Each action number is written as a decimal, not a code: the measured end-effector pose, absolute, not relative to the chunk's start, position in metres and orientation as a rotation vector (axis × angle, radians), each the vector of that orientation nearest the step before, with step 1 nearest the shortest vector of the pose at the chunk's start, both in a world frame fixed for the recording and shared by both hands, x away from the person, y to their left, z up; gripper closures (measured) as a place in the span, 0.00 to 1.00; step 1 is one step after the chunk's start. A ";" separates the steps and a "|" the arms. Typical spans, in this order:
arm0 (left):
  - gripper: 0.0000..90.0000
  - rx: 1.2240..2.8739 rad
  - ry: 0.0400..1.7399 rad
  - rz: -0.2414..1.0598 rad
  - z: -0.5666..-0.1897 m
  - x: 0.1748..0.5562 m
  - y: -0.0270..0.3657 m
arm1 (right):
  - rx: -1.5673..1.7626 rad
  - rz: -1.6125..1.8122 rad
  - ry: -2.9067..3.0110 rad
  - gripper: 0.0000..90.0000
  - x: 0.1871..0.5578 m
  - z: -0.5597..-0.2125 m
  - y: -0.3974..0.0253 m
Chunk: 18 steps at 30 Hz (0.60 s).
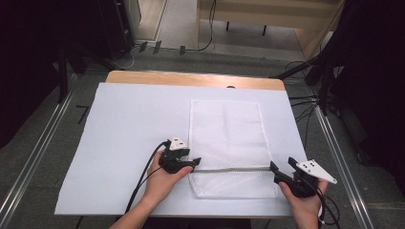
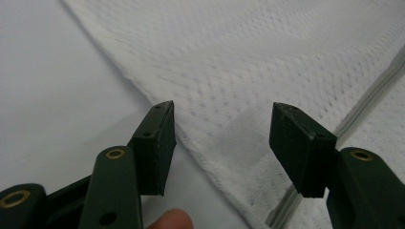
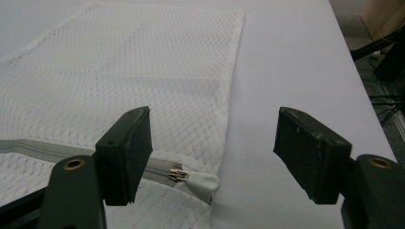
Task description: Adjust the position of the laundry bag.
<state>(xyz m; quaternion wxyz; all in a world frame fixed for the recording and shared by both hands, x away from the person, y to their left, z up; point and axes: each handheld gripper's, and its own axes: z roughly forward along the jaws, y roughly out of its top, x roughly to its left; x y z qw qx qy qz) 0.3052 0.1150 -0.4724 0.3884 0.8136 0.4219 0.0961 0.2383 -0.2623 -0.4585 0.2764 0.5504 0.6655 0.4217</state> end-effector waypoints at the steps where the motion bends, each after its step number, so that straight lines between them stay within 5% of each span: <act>1: 0.47 2.069 1.073 0.245 -0.472 0.305 0.115 | 1.478 1.133 1.788 0.33 0.238 -0.459 -0.262; 3: 0.55 2.098 1.068 0.319 -0.472 0.303 0.110 | 1.471 1.136 1.789 0.33 0.239 -0.458 -0.262; 5: 0.75 2.104 1.064 0.342 -0.472 0.302 0.109 | 1.470 1.133 1.789 0.33 0.239 -0.459 -0.262; 9: 0.98 2.064 1.101 0.239 -0.473 0.309 0.117 | 1.466 1.124 1.804 0.33 0.241 -0.460 -0.258; 18: 1.00 2.001 1.130 0.238 -0.470 0.305 0.142 | 1.442 1.122 1.801 0.34 0.240 -0.457 -0.255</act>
